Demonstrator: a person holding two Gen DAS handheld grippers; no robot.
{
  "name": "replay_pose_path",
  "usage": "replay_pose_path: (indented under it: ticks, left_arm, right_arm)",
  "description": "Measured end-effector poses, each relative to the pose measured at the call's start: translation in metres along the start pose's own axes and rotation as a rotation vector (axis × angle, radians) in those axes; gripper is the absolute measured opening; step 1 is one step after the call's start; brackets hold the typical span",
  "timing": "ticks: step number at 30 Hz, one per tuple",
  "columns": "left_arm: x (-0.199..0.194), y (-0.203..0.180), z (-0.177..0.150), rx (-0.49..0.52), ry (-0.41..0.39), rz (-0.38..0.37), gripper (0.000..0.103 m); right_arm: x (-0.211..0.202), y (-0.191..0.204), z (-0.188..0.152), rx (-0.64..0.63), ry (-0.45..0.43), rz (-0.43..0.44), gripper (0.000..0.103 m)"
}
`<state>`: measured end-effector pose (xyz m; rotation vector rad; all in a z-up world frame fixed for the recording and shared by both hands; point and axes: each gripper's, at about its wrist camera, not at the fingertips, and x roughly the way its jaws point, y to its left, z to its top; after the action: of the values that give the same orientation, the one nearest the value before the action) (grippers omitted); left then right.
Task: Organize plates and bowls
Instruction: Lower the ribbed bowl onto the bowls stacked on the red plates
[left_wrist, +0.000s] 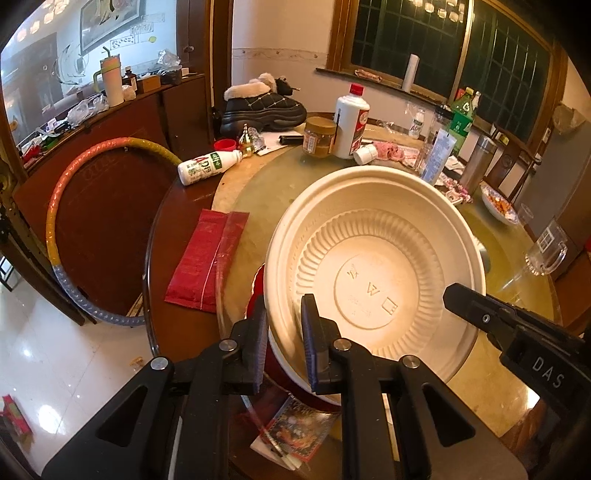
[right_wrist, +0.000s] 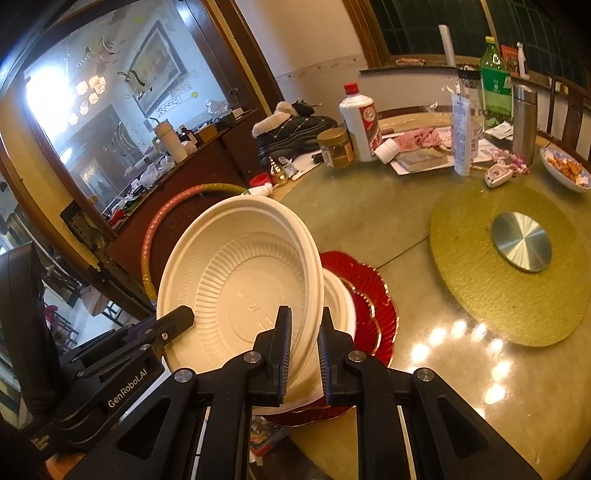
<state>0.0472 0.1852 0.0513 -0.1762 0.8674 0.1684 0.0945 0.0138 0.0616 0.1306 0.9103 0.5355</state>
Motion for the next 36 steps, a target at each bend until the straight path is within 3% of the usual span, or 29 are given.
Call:
replay_pose_path:
  ticks: [23, 36]
  left_arm:
    - [0.014, 0.001, -0.01, 0.022, 0.048, 0.011, 0.017]
    - [0.021, 0.002, -0.007, 0.034, 0.074, 0.0, 0.017]
  right_arm:
    - [0.02, -0.001, 0.003, -0.01, 0.102, -0.02, 0.014]
    - [0.022, -0.002, 0.005, -0.003, 0.118, -0.02, 0.014]
